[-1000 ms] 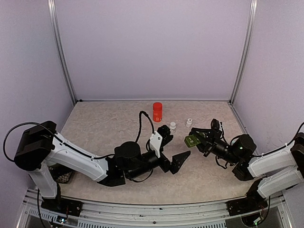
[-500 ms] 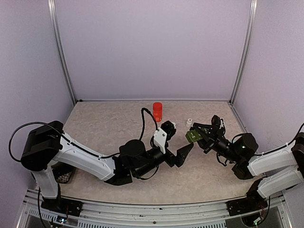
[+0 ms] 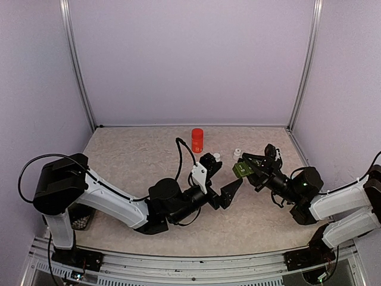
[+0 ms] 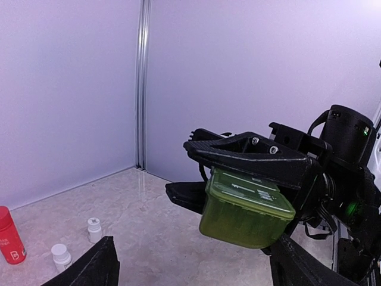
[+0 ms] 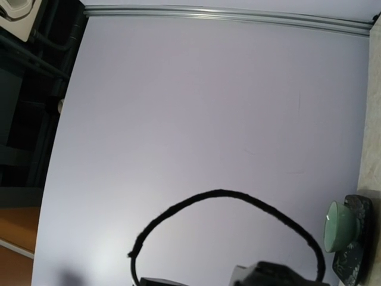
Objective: Sort the pills into containers
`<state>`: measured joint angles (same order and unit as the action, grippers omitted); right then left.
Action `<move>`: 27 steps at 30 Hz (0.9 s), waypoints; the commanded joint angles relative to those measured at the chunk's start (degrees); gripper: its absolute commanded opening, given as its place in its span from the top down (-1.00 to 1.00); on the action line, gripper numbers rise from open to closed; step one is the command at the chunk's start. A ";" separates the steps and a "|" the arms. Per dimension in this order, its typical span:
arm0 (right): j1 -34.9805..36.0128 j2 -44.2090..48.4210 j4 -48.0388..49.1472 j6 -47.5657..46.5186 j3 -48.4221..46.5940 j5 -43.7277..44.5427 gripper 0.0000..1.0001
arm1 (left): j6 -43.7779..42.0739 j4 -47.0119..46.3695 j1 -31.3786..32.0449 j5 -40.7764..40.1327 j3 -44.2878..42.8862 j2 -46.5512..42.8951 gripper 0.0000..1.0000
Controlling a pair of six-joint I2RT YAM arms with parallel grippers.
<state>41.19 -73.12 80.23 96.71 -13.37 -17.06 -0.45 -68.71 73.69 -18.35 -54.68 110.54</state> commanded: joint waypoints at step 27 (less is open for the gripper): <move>1.44 -3.47 4.86 -0.47 2.29 -3.30 0.79 | 0.19 -6.37 -2.67 1.06 -2.46 1.25 -0.81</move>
<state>41.74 -77.01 85.62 97.38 -12.75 -17.12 -0.38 -70.85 72.90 -16.29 -54.87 111.66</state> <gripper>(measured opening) 0.237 0.899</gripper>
